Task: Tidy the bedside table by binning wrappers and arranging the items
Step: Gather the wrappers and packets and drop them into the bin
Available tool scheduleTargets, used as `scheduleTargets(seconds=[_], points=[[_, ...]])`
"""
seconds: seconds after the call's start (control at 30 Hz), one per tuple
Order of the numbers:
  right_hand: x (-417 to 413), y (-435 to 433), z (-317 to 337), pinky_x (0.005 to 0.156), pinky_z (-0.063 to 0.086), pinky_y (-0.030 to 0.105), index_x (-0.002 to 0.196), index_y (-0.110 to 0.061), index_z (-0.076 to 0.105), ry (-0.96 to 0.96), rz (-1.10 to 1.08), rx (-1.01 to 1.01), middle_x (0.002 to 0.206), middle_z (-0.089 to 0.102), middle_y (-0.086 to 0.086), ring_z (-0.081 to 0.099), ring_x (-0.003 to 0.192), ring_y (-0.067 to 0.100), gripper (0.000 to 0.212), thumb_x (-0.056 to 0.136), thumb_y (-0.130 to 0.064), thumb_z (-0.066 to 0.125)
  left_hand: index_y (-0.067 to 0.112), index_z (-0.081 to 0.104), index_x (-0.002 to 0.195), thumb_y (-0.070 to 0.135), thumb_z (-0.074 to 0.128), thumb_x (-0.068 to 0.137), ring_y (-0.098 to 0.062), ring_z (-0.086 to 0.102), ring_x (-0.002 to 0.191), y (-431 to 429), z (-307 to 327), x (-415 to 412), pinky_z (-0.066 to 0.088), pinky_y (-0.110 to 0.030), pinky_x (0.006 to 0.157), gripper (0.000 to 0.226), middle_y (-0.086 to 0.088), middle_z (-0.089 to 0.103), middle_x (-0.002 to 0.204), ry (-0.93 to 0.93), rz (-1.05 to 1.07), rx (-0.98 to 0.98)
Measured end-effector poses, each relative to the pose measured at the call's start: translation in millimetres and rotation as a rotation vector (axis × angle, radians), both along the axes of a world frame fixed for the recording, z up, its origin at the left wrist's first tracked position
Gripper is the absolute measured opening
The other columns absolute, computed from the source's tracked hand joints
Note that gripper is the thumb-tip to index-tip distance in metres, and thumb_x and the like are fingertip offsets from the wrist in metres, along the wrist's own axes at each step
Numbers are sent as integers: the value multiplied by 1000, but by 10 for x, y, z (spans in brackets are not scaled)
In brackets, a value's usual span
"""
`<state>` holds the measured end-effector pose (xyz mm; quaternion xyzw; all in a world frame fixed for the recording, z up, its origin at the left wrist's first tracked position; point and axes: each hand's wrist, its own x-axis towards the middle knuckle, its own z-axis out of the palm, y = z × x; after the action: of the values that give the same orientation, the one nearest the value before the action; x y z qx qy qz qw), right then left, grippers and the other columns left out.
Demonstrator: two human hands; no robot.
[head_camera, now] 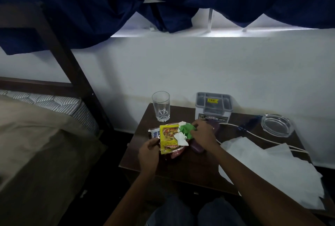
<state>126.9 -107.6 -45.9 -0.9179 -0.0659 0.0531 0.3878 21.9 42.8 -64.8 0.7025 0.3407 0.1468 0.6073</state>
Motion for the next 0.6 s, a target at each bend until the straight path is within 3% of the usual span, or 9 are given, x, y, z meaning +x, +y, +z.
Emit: scheduleTargets(seconds=[0.07, 0.17, 0.27, 0.4, 0.47, 0.53, 0.6], points=[[21, -28, 1, 77, 49, 33, 89, -6, 67, -18, -54, 90, 86, 68, 12, 64, 84, 26, 15, 78, 0, 59, 7, 64, 113, -4, 52, 87, -22, 63, 98, 43, -22, -16, 54, -42, 89, 30, -11, 67, 114, 1, 10, -23], [-16, -87, 117, 72, 55, 36, 94, -3, 68, -32, -120, 304, 86, 68, 14, 66, 79, 27, 21, 77, 6, 60, 7, 65, 112, 0, 55, 89, -14, 63, 87, 64, 0, -53, 55, -31, 77, 26, -9, 67, 111, -65, 60, -38], [-147, -122, 364, 44, 46, 14, 99, -1, 65, -3, -62, 493, 80, 65, 12, 60, 50, 5, 22, 80, 8, 60, 8, 59, 121, 0, 56, 89, -16, 62, 96, 36, 129, -82, 53, -24, 71, 33, -8, 64, 119, -167, 42, -99], [-324, -57, 685, 39, 39, 14, 99, -3, 66, 81, 91, 629, 68, 63, 6, 54, 40, 1, 20, 81, 6, 60, 27, 36, 139, -14, 53, 85, -19, 57, 109, -21, 380, -102, 54, -29, 77, 70, 1, 49, 129, -311, -241, -125], [-375, 23, 785, 38, 39, 15, 99, -2, 67, 146, 158, 668, 67, 64, 5, 55, 41, 3, 21, 80, 6, 62, 30, 30, 138, -19, 57, 79, -14, 59, 101, -72, 513, -97, 52, -18, 72, 80, -2, 51, 128, -380, -396, -65], [-413, 114, 854, 39, 41, 16, 100, -1, 67, 192, 212, 664, 66, 66, 3, 56, 42, 5, 22, 79, 5, 64, 23, 38, 135, -16, 63, 77, -11, 62, 97, -99, 590, -68, 52, -13, 71, 75, -2, 60, 118, -390, -455, 12], [-425, 188, 873, 40, 42, 16, 101, 0, 67, 210, 254, 630, 69, 67, 6, 56, 43, 5, 23, 78, 3, 65, 12, 53, 128, -13, 62, 79, -20, 64, 100, -82, 619, -40, 56, -22, 74, 56, -5, 66, 112, -403, -386, 34]])
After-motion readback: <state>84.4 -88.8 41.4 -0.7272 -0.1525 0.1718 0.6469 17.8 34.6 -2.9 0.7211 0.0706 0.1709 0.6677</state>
